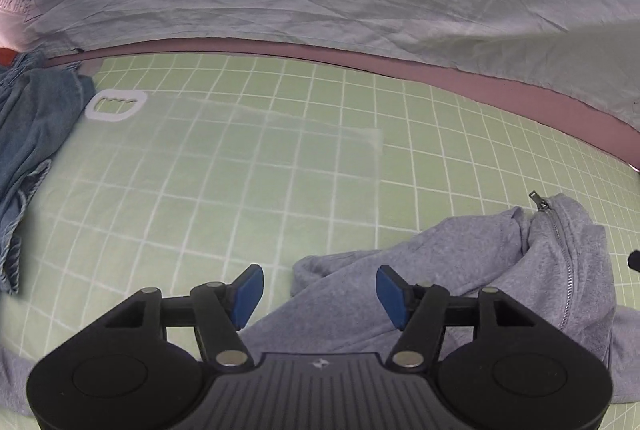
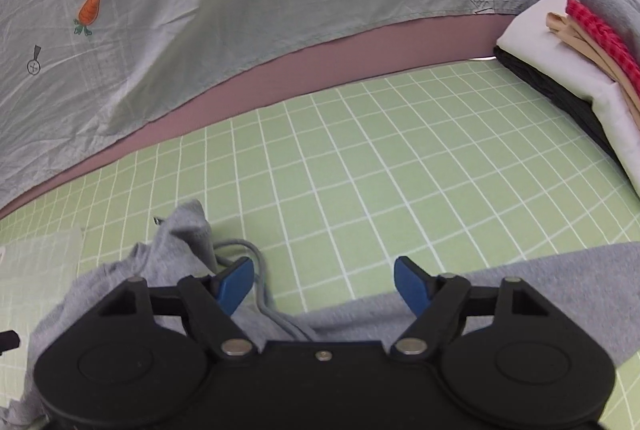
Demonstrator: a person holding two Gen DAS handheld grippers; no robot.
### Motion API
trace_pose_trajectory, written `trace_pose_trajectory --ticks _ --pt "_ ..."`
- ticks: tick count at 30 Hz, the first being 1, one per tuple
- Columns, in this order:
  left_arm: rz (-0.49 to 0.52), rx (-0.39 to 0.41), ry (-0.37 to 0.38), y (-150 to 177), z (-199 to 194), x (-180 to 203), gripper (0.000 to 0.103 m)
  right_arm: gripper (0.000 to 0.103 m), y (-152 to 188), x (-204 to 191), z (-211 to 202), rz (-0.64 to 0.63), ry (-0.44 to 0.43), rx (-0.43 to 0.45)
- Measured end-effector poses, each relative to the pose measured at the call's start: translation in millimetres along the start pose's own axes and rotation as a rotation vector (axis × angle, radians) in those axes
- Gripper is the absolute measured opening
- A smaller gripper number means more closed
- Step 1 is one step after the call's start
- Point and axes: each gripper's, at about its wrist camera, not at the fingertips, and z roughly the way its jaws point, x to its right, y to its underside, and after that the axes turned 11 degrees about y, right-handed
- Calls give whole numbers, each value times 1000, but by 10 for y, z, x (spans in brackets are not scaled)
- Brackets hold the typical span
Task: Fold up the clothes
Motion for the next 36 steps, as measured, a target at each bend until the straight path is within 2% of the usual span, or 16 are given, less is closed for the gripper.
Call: trace_pose_trajectory --ticks 3,5,6,9,11,12,13,14,16,18,21,22,25,30,36 --pt "34 -29 30 -91 229 214 64 73 -191 -177 108 16 -46 -1" --pt "28 -41 74 -134 354 298 68 70 -262 -306 186 20 -63 -18" --pt "26 -43 99 -152 405 335 73 68 -283 -364 225 23 -74 -29" --pt "38 -56 171 -195 538 452 75 66 -283 -513 347 31 -123 -70" --pt "73 -75 189 -209 643 543 75 65 -243 -586 426 20 -137 -99" --pt "90 -82 196 -214 681 588 75 60 -221 -620 464 12 -140 -112" --pt "110 -74 195 -198 629 629 71 47 -202 -643 492 5 -148 -124" --pt "129 -65 194 -183 576 669 64 40 -189 -652 506 -4 -163 -131" --pt "167 -48 191 -153 472 750 24 20 -178 -664 484 -40 -196 -132" --pt "206 -30 188 -123 367 831 10 16 -179 -654 387 -87 -229 -110" --pt "261 -2 185 -78 193 938 8 13 -176 -537 121 -102 -263 -68" --pt "259 18 185 -58 38 881 8 13 -159 -476 12 -100 -274 -56" --pt "217 -1 176 238 -119 794 8 12 -22 -246 -362 -85 -310 -30" --pt "146 -33 162 731 -380 650 9 12 576 -57 -856 -125 -321 -58" --pt "62 -72 144 1323 -693 477 7 10 1286 55 -1110 -190 -309 -127"
